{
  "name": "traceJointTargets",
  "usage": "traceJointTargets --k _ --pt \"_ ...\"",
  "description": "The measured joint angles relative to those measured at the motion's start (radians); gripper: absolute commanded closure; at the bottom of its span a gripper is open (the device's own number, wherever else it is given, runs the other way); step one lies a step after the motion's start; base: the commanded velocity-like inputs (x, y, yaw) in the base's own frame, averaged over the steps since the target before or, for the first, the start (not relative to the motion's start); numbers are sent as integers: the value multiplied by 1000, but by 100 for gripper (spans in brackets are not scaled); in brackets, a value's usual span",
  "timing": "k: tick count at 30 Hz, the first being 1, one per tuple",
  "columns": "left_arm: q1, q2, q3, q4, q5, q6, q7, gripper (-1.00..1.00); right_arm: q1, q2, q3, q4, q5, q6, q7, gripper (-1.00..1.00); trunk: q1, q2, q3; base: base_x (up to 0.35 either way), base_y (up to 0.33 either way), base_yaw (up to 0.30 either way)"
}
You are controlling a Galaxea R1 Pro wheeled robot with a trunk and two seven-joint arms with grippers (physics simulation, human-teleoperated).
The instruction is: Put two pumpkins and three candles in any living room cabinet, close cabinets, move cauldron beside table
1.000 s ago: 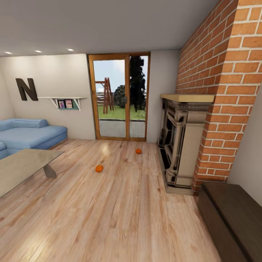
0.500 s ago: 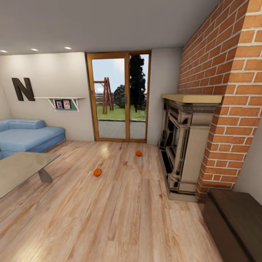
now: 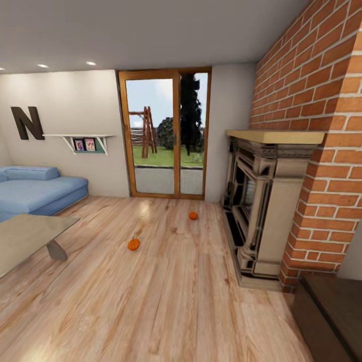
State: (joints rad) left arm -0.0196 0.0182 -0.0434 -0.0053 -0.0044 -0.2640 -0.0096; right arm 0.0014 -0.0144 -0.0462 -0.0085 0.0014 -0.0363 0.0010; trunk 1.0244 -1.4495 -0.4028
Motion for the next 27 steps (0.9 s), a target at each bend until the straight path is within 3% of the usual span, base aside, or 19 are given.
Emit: traceJointTargets --k 27 --pt "4 0 0 0 0 -16 0 -100 0 28 -6 12 -5 0 0 -100 0 0 0 314 136 0"
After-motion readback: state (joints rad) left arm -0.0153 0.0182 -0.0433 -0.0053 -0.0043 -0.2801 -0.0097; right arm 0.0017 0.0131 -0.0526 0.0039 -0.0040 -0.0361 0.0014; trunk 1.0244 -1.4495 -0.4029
